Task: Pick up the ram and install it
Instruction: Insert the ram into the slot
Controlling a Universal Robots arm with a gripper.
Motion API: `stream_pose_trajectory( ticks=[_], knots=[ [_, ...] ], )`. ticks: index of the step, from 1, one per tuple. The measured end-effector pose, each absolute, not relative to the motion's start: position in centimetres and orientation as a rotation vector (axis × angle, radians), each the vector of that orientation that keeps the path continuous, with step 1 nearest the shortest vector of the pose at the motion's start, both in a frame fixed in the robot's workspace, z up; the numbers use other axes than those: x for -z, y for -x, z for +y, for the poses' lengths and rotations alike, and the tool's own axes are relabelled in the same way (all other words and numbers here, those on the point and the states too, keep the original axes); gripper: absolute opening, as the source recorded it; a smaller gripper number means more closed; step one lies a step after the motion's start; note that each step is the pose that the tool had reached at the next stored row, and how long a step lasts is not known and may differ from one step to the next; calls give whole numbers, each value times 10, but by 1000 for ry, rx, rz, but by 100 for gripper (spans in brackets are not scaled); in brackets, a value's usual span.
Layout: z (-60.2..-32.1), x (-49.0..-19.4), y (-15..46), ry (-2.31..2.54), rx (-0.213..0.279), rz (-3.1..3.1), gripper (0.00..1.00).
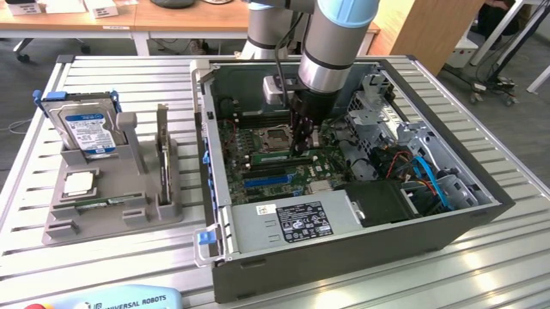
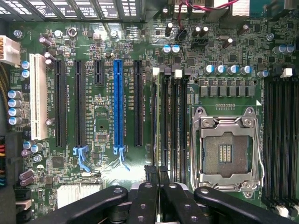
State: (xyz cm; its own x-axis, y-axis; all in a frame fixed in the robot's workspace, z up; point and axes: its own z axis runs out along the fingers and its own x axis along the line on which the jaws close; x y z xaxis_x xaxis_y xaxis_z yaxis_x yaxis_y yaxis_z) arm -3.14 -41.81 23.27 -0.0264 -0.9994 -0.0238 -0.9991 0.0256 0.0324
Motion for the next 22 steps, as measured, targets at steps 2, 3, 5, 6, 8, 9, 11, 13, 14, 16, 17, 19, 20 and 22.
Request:
stream_pose_trajectory(
  ticks=[2,3,5,6,8,9,11,13,14,16,17,19,20,22],
  knots=[
    [-418,-233,31,-2186,65,-2246,11],
    [-418,-233,31,-2185,65,-2246,11],
    [-418,-233,31,-2184,66,-2247,11],
    [-418,-233,31,-2183,67,-2247,11],
    [-418,-233,30,-2181,68,-2247,11],
    [-418,-233,30,-2181,69,-2246,11],
    [-418,-232,29,-2180,70,-2246,11],
    [-418,-232,29,-2180,70,-2246,11],
    [-418,-231,29,-2181,71,-2246,11],
    [-417,-231,29,-2181,70,-2245,11],
    [-417,-231,29,-2180,70,-2245,11],
    [-417,-231,29,-2180,70,-2246,11],
    [-417,-231,29,-2180,70,-2245,11],
    [-417,-231,29,-2180,70,-2246,11]
  ],
)
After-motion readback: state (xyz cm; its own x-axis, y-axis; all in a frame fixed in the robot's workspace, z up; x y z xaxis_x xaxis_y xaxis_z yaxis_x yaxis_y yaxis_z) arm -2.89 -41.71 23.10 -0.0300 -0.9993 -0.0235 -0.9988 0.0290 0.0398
